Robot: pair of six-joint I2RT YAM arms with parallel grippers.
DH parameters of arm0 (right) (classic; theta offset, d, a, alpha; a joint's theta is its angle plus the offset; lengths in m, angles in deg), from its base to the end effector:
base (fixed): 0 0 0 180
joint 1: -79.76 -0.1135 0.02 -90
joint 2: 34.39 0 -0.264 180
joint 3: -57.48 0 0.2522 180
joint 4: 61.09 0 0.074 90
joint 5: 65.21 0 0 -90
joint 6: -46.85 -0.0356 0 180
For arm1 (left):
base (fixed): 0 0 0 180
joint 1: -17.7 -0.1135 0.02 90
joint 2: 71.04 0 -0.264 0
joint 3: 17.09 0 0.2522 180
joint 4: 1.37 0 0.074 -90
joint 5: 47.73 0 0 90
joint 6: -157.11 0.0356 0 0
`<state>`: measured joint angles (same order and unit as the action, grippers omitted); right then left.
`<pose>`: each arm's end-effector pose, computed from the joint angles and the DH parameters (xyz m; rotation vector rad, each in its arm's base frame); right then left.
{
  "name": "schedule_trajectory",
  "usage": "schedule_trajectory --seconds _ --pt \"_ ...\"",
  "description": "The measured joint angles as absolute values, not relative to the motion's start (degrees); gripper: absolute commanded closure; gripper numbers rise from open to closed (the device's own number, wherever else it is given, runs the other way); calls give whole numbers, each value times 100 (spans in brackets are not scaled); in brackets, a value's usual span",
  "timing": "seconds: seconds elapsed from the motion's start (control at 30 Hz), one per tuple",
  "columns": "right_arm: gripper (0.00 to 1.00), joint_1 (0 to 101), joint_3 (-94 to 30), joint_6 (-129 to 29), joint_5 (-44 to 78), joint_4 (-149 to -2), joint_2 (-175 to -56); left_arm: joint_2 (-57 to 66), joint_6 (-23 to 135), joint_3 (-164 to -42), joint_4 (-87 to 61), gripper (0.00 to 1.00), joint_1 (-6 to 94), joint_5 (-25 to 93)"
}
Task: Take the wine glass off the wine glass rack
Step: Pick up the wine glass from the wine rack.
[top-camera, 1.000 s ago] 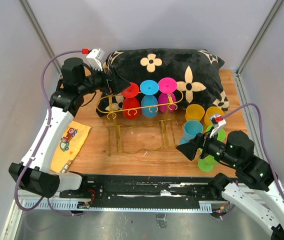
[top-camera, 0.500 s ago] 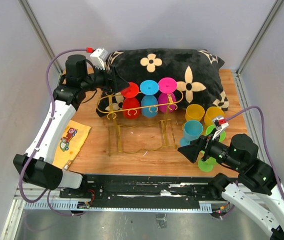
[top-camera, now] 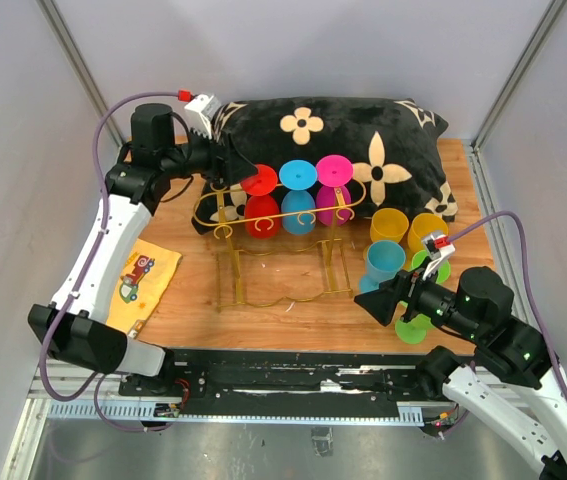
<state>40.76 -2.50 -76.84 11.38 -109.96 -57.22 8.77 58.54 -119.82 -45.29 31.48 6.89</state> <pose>0.0601 0.0593 0.3462 -0.2701 1.8930 1.0983 0.2882 -0.0919 0.4346 0.5063 1.8938 -0.8542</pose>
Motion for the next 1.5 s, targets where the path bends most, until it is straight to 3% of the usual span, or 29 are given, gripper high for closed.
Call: schedule_trajectory --seconds 0.5,1.5 --pt "12 4076 -250 -7684 1140 -11167 -5827 1135 6245 -12312 -4964 47 3141 357" --pt "12 4076 -250 -7688 1143 -11248 -5829 1174 6304 -12343 -5104 54 3139 -32"
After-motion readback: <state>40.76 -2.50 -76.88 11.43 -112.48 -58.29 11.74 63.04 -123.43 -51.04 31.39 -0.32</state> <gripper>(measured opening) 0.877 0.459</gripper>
